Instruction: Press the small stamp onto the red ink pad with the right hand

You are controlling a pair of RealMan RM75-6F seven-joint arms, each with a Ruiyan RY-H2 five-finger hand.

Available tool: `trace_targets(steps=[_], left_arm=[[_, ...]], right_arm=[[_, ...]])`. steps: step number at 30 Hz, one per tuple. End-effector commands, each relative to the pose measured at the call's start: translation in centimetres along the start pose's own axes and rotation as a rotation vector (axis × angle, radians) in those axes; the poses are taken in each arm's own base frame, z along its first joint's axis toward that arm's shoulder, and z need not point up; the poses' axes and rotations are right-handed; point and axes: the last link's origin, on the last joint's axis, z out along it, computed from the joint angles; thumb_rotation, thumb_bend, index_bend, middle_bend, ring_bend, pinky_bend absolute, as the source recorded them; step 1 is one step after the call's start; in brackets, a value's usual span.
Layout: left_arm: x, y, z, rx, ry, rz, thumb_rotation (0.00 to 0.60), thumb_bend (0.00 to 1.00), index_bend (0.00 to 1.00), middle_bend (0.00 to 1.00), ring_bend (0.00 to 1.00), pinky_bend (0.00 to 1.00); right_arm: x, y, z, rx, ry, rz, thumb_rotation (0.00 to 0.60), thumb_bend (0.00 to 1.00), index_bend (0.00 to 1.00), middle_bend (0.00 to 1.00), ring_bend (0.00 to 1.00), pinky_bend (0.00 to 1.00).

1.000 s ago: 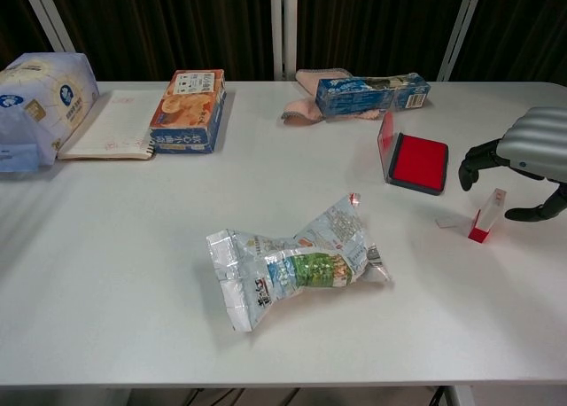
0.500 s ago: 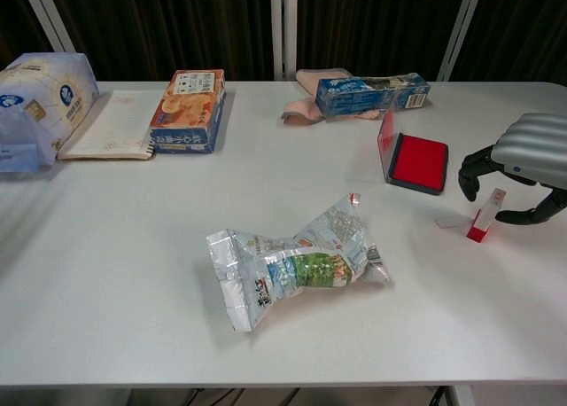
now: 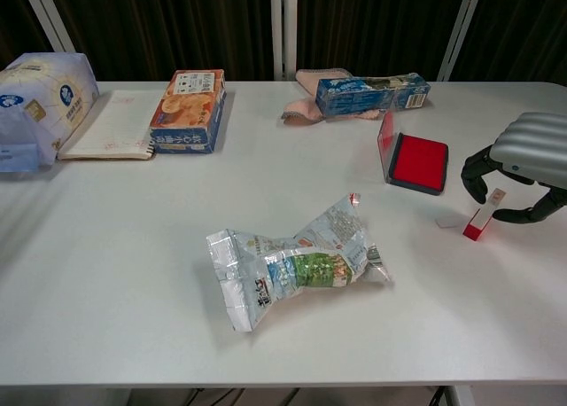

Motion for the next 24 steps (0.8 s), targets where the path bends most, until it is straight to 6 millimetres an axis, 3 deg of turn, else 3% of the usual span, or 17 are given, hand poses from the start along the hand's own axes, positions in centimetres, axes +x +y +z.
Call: trace_targets(steps=[1, 16, 24], left_arm=[[0.0, 0.0, 0.0, 0.001, -0.001, -0.001, 0.112, 0.00, 0.00, 0.07, 0.08, 0.17], [0.0, -0.2, 0.0, 0.000, -0.003, -0.015, 0.114, 0.00, 0.00, 0.07, 0.08, 0.17], [0.0, -0.3, 0.1, -0.001, -0.003, -0.020, 0.113, 0.00, 0.00, 0.07, 0.08, 0.17]], right_arm=[[-0.1, 0.0, 0.0, -0.001, -0.001, 0.002, 0.600, 0.22, 0.58, 0.49, 0.72, 0.98], [0.0, 0.1, 0.2, -0.007, 0.001, 0.018, 0.600, 0.27, 0.64, 0.56, 0.73, 0.98], [2.0, 1.4, 0.4, -0.052, 0.083, 0.063, 0.600, 0.27, 0.66, 0.57, 0.73, 0.98]])
